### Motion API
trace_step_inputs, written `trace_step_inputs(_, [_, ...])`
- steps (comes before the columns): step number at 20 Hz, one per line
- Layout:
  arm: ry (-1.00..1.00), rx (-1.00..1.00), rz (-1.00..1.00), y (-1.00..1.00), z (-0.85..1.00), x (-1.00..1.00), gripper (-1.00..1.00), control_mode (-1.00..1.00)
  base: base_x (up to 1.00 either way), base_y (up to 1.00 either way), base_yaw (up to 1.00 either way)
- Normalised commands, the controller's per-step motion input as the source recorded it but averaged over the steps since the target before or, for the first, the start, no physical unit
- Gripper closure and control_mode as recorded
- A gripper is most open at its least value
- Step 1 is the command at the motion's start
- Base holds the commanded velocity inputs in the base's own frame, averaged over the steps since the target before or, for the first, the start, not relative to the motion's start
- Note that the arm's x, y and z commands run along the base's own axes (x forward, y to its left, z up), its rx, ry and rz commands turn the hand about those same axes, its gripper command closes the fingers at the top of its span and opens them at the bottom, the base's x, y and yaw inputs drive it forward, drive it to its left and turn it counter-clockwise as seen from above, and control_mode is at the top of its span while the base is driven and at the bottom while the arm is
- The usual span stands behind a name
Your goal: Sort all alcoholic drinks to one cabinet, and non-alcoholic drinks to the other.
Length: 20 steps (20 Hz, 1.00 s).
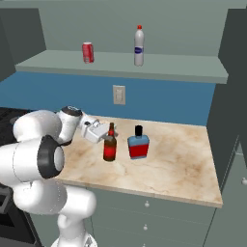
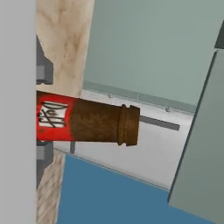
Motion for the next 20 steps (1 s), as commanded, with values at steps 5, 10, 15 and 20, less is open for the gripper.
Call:
trace_step_inputs(5, [0.0,0.0,0.26,0.15,0.77,-0.27,1.0,-1.0,0.0,0.0,0.0])
trace_step_inputs(10, [0.02,0.0,0.32,0.16,0.57,-0.27,1.0,-1.0,0.0,0.0,0.0])
trace_step_inputs(15, [0.03,0.02,0.38,0.12,0.44,-0.33,1.0,-1.0,0.0,0.0,0.0])
trace_step_inputs(20, [0.01,0.04,0.41,0.11,0.39,-0.44,1.0,-1.0,0.0,0.0,0.0])
